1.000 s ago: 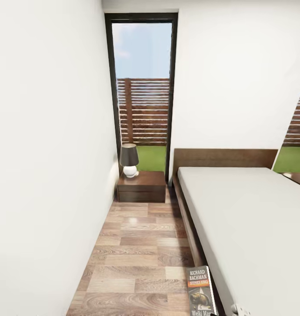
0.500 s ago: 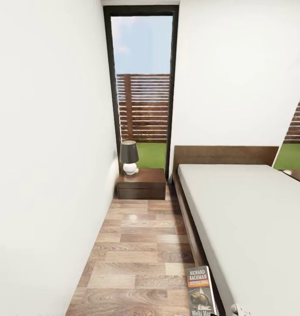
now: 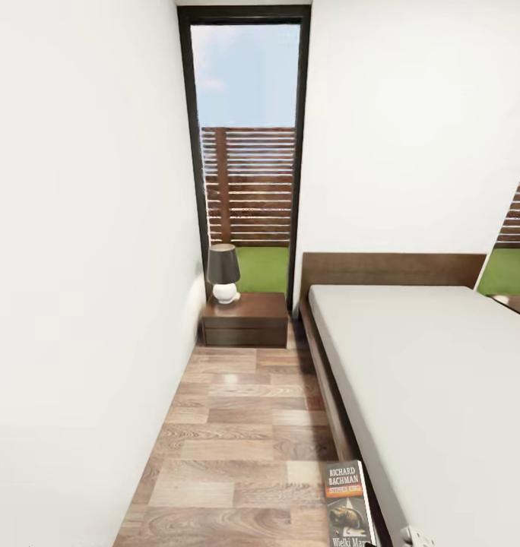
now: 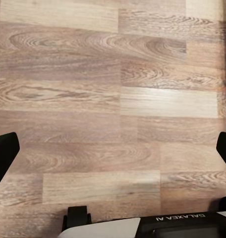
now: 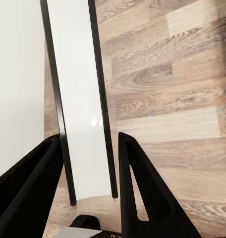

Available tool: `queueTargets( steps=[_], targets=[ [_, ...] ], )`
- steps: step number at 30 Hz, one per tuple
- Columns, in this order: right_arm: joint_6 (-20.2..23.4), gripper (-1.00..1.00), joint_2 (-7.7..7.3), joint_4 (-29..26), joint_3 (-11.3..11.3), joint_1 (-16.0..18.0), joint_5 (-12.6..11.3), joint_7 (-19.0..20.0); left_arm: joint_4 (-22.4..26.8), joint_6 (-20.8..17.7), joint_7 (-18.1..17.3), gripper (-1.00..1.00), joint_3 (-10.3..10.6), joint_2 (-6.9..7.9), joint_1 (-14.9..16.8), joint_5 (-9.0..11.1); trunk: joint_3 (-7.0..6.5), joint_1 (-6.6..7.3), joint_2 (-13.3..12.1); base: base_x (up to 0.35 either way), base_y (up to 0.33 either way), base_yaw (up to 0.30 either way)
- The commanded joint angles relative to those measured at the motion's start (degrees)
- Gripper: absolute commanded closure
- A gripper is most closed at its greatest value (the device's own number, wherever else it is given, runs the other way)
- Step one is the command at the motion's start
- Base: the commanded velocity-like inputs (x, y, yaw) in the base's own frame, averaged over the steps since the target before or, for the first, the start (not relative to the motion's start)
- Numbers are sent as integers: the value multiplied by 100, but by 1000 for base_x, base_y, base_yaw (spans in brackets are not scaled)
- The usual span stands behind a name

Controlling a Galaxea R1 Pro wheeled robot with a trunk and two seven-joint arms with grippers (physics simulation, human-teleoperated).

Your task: In the bedroom, move the book from the bed onto either nightstand, and place the two sandals side by side next to the bed.

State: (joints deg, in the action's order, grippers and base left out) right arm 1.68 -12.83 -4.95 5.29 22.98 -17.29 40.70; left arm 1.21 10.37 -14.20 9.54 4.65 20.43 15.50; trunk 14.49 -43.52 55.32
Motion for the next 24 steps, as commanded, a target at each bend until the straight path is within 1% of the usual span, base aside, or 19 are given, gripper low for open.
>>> queueTargets(
  steps=[1, 24],
  targets=[
    [17, 100, 0, 3, 52, 4, 11, 19, -7, 18, -22, -100, 48, 1, 5, 59, 7, -3, 4, 309, 0, 0],
    [16, 100, 0, 3, 51, 4, 7, -18, -7, 18, -22, -100, 48, 1, 5, 59, 7, -3, 4, 327, 3, 0]
  ],
)
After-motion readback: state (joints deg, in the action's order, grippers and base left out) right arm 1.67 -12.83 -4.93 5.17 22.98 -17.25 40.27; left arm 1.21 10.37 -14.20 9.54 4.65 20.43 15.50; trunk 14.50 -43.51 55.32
